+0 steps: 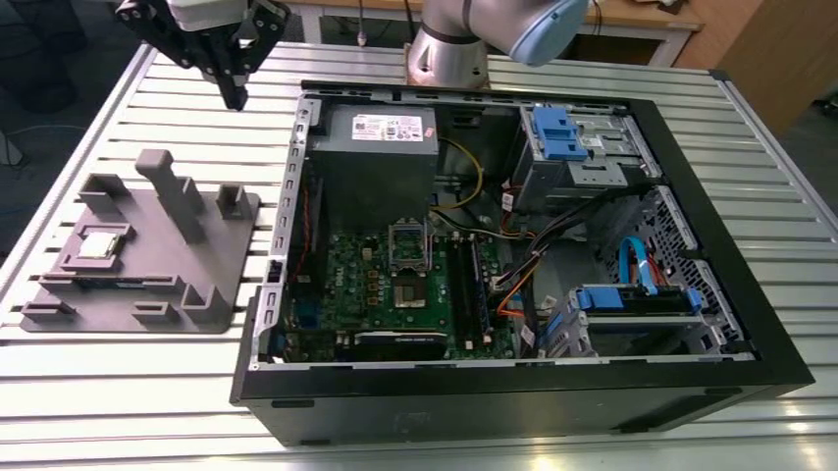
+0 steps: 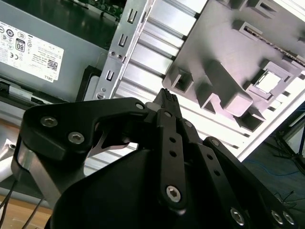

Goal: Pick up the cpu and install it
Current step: 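Reach for the cpu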

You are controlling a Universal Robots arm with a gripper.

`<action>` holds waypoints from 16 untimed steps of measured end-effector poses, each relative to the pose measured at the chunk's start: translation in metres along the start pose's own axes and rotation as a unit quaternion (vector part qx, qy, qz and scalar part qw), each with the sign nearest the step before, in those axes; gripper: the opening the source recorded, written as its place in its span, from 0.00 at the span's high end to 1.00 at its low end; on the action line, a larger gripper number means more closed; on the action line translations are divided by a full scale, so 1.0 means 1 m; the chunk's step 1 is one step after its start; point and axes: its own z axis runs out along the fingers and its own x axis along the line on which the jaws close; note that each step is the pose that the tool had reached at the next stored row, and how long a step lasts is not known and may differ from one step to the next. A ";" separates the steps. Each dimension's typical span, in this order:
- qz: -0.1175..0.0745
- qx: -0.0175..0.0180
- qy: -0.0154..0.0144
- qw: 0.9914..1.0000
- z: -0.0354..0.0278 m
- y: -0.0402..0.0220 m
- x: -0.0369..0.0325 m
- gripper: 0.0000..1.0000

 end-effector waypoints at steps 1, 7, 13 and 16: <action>0.000 0.000 0.000 1.000 0.0000 -0.0001 0.0020 0.89; 0.000 0.000 0.000 1.000 0.0004 -0.0010 0.0122 0.89; 0.000 0.000 0.000 1.000 0.0009 -0.0017 0.0224 0.89; 0.000 0.000 0.000 1.000 0.0011 -0.0022 0.0277 0.89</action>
